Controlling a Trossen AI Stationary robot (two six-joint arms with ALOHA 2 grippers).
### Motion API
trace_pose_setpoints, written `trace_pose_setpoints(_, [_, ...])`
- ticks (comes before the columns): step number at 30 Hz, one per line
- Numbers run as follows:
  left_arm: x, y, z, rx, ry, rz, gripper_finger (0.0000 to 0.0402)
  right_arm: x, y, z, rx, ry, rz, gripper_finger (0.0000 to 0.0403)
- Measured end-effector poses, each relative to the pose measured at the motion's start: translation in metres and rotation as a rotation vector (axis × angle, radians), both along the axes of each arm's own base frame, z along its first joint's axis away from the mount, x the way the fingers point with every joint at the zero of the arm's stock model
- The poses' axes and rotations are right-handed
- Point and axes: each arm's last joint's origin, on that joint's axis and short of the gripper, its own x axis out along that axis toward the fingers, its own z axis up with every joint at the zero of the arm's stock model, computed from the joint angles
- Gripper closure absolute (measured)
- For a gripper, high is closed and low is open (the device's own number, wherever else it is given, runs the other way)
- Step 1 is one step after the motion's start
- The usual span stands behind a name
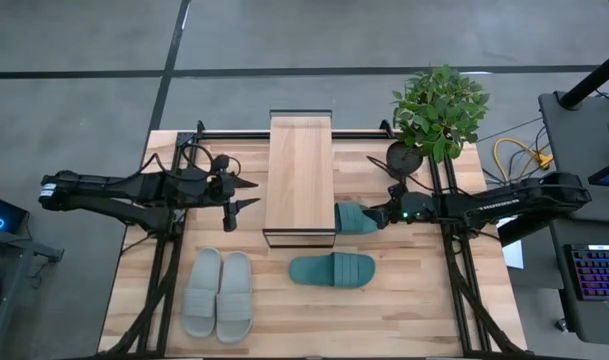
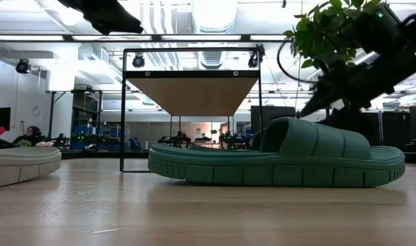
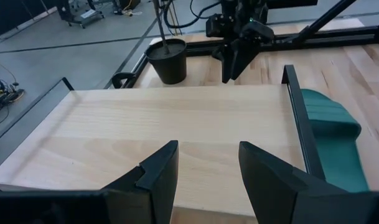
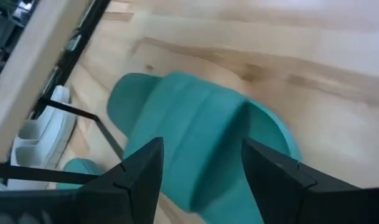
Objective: Pick and place slides into the shelf
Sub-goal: Put the top green slide on the shelf
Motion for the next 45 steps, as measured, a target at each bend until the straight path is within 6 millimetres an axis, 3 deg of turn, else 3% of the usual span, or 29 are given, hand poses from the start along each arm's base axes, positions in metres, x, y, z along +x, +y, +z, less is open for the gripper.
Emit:
trace_pose_setpoints(4, [0.0, 0.0, 0.0, 0.0, -0.001, 0.0, 0.0246, -0.007, 0.0, -0.011, 0.044, 0.007, -0.035, 0.0197])
trace_pose_setpoints(12, [0.0, 0.0, 0.0, 0.002, -0.001, 0.0, 0.0246, -0.001, 0.0, -0.002, 0.032, -0.045, -0.029, 0.0197])
trace_pose_setpoints(19, [0.0, 0.0, 0.0, 0.004, 0.0, 0.002, 0.0246, 0.003, 0.001, -0.012, 0.073, 0.016, -0.018, 0.0197])
trace_pose_setpoints(34, [0.003, 0.0, -0.003, 0.005, 0.018, 0.002, 0.0246, 0.057, 0.003, -0.021, 0.072, 0.104, 0.115, 0.0198])
trace_pose_setpoints(40, [0.003, 0.0, -0.005, 0.006, 0.034, 0.002, 0.0246, 0.06, 0.002, -0.02, 0.033, 0.126, 0.138, 0.0233])
trace_pose_setpoints(45, [0.003, 0.0, -0.005, 0.005, 0.035, 0.003, 0.0246, 0.055, 0.003, -0.018, -0.024, 0.124, 0.204, 0.0291])
